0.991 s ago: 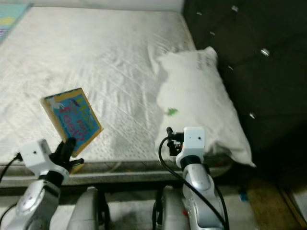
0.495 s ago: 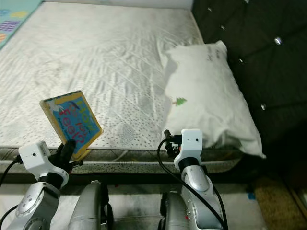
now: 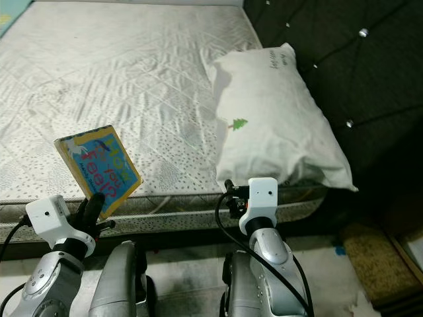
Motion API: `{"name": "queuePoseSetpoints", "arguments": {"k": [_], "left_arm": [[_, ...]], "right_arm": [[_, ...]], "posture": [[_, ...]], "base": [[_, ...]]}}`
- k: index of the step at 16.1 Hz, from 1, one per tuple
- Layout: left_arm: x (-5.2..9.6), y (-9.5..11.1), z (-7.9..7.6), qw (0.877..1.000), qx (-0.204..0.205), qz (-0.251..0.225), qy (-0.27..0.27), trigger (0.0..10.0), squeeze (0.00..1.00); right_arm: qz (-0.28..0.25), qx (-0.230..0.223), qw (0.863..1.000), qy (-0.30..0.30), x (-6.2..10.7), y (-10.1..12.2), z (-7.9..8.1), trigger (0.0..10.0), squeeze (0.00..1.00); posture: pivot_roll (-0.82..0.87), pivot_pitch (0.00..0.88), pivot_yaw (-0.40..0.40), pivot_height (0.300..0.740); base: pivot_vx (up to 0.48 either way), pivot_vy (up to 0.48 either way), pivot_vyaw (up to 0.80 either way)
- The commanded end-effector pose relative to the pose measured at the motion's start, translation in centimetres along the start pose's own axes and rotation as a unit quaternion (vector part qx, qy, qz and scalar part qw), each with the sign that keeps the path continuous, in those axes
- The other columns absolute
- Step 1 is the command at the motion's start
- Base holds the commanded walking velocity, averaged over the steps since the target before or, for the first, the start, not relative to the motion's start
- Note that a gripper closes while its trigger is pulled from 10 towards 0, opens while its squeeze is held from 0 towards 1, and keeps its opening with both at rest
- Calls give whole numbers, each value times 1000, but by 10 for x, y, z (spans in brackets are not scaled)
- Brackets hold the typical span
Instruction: Clean up the room
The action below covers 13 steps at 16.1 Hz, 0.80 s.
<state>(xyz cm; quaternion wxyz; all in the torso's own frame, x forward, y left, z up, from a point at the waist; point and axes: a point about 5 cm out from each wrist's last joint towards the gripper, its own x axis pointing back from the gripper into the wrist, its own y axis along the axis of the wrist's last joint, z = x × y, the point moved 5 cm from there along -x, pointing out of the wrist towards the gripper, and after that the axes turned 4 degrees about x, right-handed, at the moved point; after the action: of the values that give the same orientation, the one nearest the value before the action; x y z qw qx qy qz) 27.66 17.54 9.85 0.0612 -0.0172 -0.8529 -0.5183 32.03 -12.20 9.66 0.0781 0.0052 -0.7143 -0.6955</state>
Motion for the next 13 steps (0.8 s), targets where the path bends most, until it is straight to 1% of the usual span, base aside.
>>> {"name": "queuePoseSetpoints", "arguments": {"k": [1, 12, 13], "left_arm": [[1, 11, -8, 1000, -2, -24, -14, 10000, 0], [-1, 14, -11, 999, -1, -29, -17, 10000, 0], [-1, 14, -11, 999, 1, -33, -14, 10000, 0]], "right_arm": [[2, 3, 1000, 1, 2, 0, -2, 10000, 0], [-2, -1, 1000, -1, 1, 2, -2, 10000, 0], [-2, -2, 1000, -2, 1, 2, -2, 10000, 0]], "posture": [[-107, 203, -38, 588], [-109, 214, -37, 588], [-109, 214, -37, 588]], "base": [[262, 0, 0], [272, 0, 0], [0, 0, 0]]}}
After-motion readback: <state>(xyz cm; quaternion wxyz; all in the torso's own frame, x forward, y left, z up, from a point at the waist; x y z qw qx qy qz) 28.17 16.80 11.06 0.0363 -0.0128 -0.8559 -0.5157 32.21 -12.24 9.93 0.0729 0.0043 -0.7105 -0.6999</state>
